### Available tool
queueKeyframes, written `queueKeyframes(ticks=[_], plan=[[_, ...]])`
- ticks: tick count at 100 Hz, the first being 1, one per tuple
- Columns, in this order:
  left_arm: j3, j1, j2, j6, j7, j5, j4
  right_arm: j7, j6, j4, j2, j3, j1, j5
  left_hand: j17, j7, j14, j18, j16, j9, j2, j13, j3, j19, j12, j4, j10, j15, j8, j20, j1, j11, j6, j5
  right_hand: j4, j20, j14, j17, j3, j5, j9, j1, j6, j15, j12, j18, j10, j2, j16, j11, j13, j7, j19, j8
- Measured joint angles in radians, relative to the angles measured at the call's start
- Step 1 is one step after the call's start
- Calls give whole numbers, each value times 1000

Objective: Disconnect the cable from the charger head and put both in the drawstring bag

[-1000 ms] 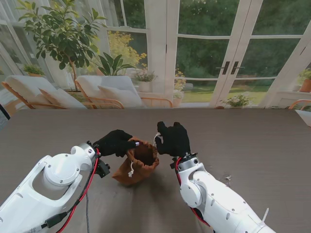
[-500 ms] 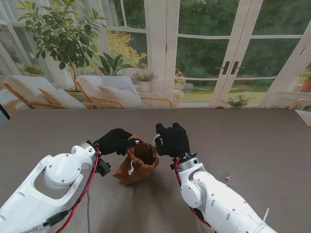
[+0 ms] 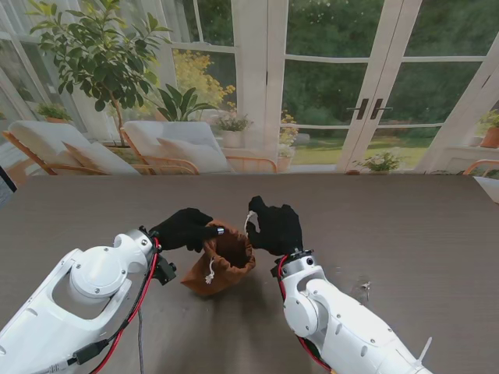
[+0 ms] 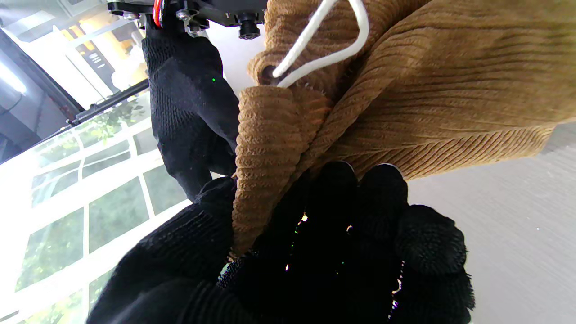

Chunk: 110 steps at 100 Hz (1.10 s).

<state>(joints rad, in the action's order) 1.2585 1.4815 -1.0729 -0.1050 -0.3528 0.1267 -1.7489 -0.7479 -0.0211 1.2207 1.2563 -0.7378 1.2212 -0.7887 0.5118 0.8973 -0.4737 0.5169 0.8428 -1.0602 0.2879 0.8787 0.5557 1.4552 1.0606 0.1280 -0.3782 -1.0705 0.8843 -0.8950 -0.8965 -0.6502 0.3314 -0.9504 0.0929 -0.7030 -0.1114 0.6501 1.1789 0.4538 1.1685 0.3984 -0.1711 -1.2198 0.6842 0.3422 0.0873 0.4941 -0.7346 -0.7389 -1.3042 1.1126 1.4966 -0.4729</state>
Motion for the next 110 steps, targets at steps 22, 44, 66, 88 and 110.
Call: queueKeyframes(ticks=[22,44,66,88,110], plan=[[-1,-2,2,-2,-8,0,1,47,7,13,-3,-7,5,10,0,0,0,0,0,0,0,0,0,0,0,0,0,0,4,0,0,0,0,0,-9,0,-26,0,-29,-62,-176,-4,110,207,-21,4,24,-5,78,-5,1,-169,-93,-15],[-1,1,3,-13,-14,1,-2,96,26,29,-18,-16,9,9,0,0,0,0,0,0,0,0,0,0,0,0,0,0,4,0,0,0,0,0,-9,0,-50,0,-45,-124,-349,-5,153,300,-25,5,52,-3,92,-6,118,-244,-138,2],[-3,1,4,-20,-18,1,-3,108,45,31,-27,-17,6,-2,1,0,0,0,-1,0,0,0,0,0,0,0,0,0,4,0,0,0,0,0,-9,0,-56,0,-43,-143,-463,52,221,327,-37,5,68,41,92,-9,225,-264,-181,35],[-3,1,4,-22,-20,0,-4,116,74,29,-35,-13,-5,-20,2,0,0,0,-1,0,0,0,0,0,0,0,0,0,5,0,0,0,0,0,-9,0,-56,0,-42,-102,-470,72,290,333,-53,5,68,54,92,-10,253,-309,-184,82],[-5,-1,5,-22,-24,0,-3,159,86,29,-43,-5,-20,-22,9,0,-1,0,-1,0,0,0,0,0,0,0,0,0,5,0,0,0,0,0,-5,0,-54,0,-42,-2,-467,125,325,333,-62,1,68,68,92,-10,253,-317,-191,93]])
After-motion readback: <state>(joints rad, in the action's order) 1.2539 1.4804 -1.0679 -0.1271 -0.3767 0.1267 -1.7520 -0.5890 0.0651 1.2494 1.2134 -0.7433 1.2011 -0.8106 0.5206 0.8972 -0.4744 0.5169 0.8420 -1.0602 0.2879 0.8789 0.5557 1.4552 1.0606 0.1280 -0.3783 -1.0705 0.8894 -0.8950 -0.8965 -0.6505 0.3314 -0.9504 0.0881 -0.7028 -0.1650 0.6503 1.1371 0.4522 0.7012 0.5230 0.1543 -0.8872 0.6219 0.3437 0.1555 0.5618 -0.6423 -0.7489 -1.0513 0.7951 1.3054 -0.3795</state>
